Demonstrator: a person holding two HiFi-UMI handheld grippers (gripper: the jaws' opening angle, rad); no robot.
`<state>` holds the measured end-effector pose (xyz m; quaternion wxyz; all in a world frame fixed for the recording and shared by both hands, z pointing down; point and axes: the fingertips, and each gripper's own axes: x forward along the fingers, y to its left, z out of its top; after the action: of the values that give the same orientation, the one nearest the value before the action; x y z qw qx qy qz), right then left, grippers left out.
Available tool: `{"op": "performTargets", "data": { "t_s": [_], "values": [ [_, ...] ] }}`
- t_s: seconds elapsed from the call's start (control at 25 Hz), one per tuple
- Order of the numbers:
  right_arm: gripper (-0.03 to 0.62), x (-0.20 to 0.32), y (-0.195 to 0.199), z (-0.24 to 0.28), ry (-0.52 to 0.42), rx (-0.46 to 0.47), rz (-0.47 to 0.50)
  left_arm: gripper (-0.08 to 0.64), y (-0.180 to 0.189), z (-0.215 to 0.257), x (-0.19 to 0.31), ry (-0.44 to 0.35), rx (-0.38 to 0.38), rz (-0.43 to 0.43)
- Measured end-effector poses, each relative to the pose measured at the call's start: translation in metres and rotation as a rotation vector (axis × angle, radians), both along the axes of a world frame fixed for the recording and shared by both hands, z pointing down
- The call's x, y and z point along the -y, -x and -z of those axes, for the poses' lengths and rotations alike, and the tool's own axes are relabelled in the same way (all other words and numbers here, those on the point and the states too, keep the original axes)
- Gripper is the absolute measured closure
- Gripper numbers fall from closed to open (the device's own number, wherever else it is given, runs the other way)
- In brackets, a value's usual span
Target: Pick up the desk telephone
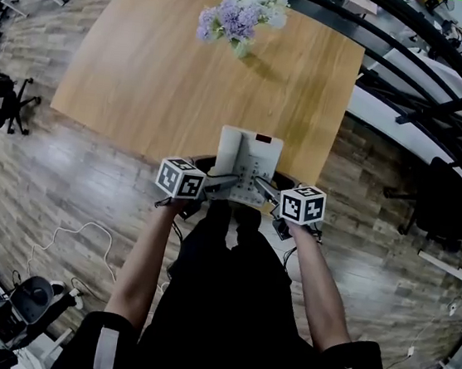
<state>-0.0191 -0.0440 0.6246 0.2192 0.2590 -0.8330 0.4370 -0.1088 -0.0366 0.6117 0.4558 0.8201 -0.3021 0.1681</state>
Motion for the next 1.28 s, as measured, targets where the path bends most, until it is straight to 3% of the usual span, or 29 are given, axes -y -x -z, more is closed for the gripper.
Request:
{"op": "performTargets", "data": {
  "t_s": [0.68,1.28],
  "values": [
    [0.344,-0.016,-0.044,0.012,-0.034,0.020,0.083,0.186,-0.047,0.015,-0.023,-0.033,0.025,0.082],
    [0.351,-0.037,-0.046,0.016,-0.063,0.024,0.150,0.186,-0.047,0.015,-0.051,-0.053,0.070,0.128]
  ]
}}
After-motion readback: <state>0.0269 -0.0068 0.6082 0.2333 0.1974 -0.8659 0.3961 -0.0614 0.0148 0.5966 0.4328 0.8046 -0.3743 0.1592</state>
